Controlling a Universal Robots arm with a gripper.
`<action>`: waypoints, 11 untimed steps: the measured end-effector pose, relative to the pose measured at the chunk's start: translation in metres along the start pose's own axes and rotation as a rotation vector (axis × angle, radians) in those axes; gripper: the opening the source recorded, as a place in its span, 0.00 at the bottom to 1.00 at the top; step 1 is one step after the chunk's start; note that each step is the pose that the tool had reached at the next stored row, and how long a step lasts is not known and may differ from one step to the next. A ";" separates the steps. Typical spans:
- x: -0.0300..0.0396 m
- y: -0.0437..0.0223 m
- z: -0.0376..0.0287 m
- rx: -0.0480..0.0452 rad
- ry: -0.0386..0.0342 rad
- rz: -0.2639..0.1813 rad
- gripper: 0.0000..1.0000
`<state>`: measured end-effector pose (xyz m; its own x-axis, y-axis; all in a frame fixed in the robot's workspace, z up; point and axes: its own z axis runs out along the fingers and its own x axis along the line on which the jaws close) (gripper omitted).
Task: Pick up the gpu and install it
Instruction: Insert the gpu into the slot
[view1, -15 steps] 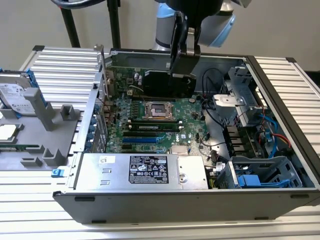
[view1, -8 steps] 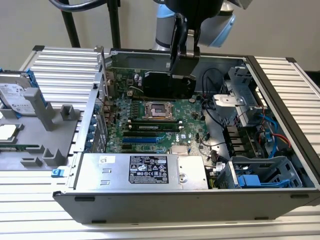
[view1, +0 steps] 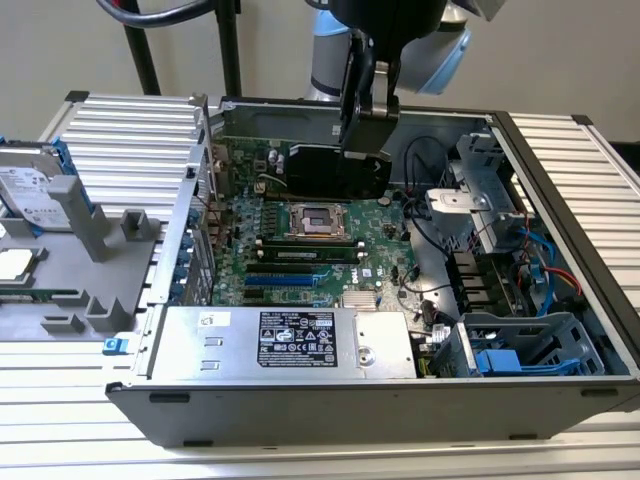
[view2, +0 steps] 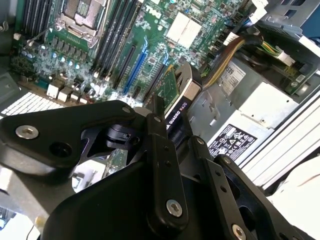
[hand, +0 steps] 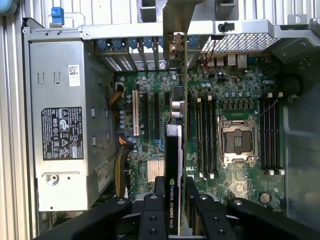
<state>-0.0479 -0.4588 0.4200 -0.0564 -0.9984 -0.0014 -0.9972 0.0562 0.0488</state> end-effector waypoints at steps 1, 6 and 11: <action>0.0000 0.0000 0.0005 0.0000 -0.0002 0.000 0.00; 0.0000 -0.0002 0.0034 0.0000 0.0000 0.000 0.00; 0.0000 -0.0003 0.0052 -0.0001 0.0002 0.000 0.00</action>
<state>-0.0479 -0.4588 0.4148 -0.0563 -0.9984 -0.0012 -0.9972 0.0562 0.0489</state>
